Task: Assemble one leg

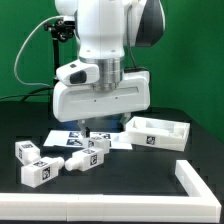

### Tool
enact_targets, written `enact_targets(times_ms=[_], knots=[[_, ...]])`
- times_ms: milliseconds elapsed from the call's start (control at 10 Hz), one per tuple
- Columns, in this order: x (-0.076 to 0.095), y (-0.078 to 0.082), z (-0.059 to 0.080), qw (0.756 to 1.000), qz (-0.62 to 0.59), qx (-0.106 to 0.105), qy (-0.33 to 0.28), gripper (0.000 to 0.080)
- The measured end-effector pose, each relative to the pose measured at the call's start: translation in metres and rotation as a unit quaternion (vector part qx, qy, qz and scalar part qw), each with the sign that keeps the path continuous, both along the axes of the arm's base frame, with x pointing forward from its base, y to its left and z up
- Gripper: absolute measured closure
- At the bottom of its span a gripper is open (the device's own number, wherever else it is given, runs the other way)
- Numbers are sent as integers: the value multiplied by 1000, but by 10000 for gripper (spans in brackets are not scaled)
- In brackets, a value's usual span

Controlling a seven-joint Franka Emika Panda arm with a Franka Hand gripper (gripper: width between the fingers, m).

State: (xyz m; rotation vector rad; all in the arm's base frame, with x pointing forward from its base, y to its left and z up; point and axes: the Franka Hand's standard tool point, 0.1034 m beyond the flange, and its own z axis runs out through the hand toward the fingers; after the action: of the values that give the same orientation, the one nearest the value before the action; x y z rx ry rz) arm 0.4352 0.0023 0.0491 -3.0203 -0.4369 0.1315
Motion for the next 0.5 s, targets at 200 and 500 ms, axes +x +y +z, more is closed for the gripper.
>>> enact_targets(times_ms=[200,500], knots=[[1,-1,0,1000,-1,0,0,150],[34,-18,-5,989,-148,-8,24,150]])
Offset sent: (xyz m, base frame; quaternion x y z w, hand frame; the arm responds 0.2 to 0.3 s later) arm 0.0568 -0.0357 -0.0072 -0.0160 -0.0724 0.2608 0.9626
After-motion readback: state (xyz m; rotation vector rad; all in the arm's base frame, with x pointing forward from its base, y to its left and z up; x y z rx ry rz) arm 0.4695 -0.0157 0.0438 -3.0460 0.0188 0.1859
